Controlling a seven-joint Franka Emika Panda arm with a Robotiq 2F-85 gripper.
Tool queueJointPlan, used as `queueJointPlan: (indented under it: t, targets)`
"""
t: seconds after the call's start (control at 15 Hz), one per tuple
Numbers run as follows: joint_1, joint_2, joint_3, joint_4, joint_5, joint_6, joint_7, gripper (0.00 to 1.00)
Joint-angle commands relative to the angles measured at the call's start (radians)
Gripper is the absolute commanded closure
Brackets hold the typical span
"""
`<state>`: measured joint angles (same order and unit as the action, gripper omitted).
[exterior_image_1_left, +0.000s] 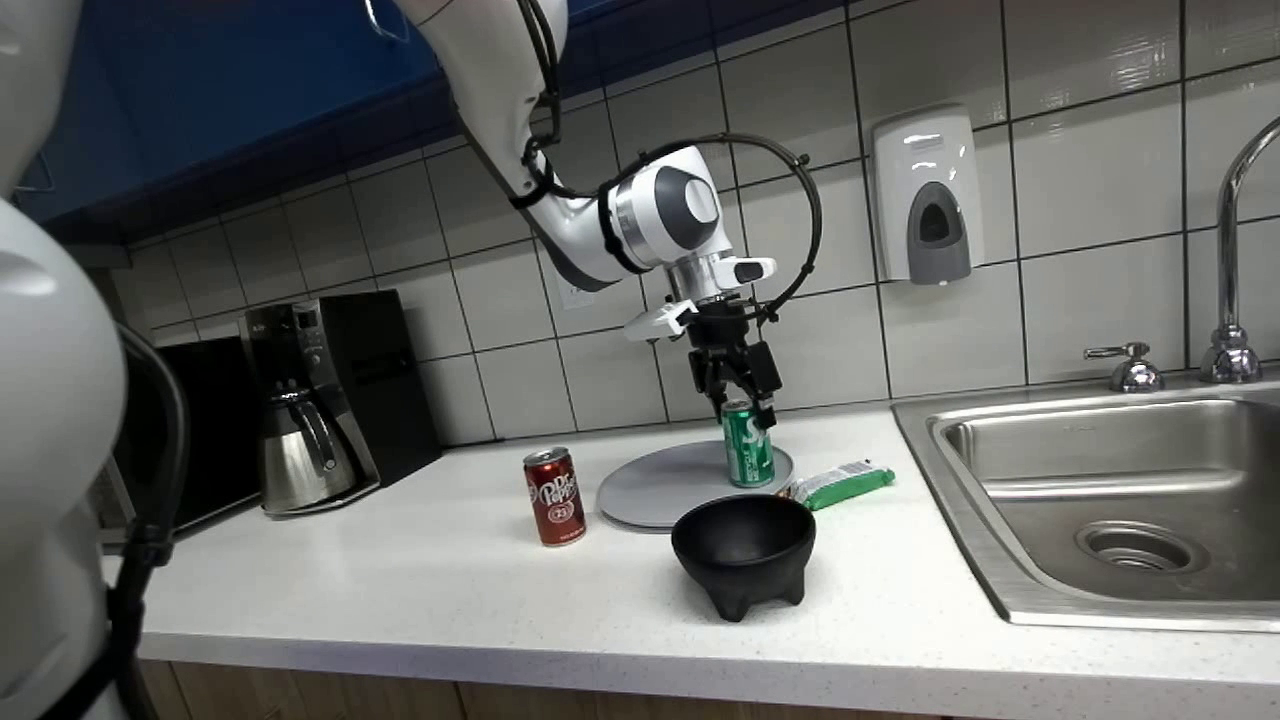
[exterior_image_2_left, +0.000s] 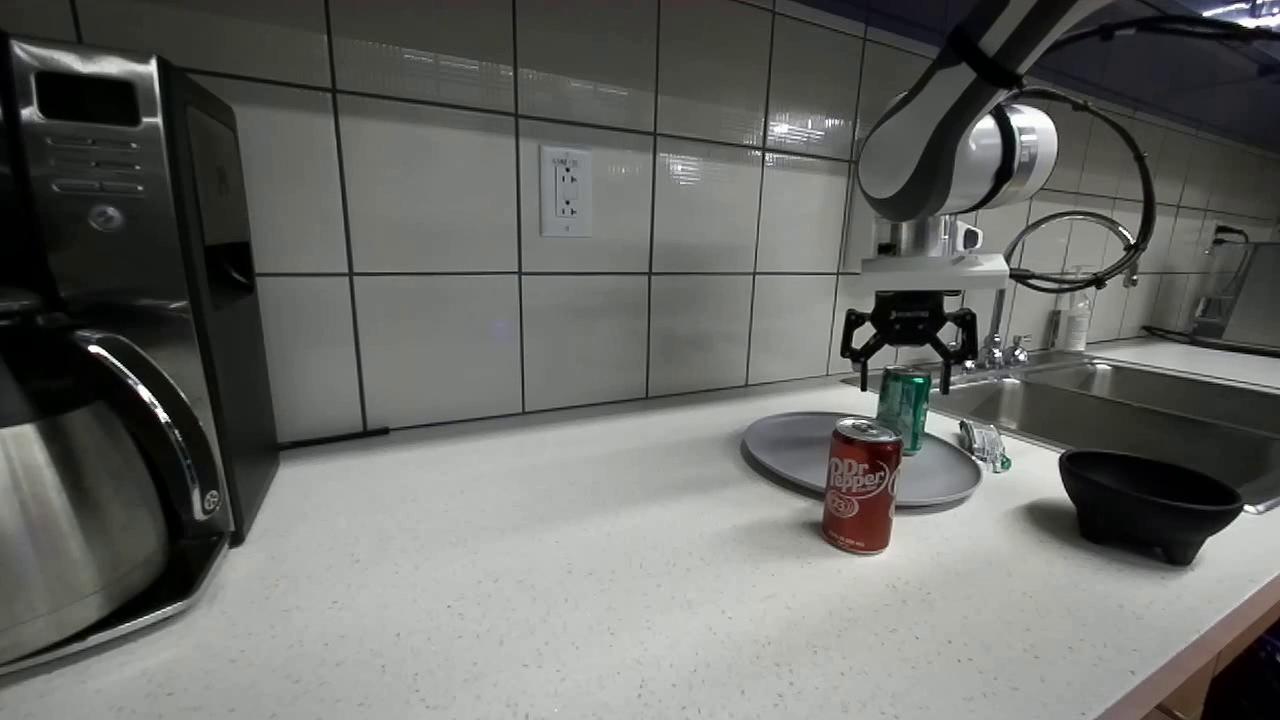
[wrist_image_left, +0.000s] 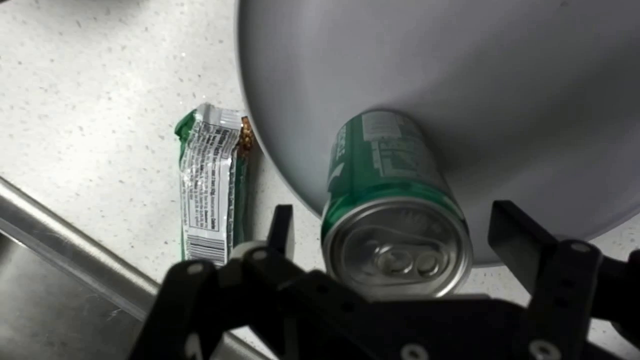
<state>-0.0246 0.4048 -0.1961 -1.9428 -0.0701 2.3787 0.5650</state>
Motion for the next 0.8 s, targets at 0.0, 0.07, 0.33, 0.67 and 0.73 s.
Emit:
queueJointPlan:
  t: [0.0, 0.07, 0.33, 0.67, 0.73]
  targets:
    - [0.002, -0.07, 0.0, -0.049, 0.002, -0.008, -0.024, 0.0]
    - [0.003, -0.081, 0.002, -0.058, 0.002, -0.006, -0.024, 0.0]
    - [0.013, -0.124, 0.007, -0.096, -0.007, -0.005, -0.017, 0.0]
    - [0.041, -0.175, 0.022, -0.142, -0.023, -0.008, -0.008, 0.0]
    - [0.046, -0.184, 0.027, -0.152, -0.025, -0.008, -0.008, 0.0]
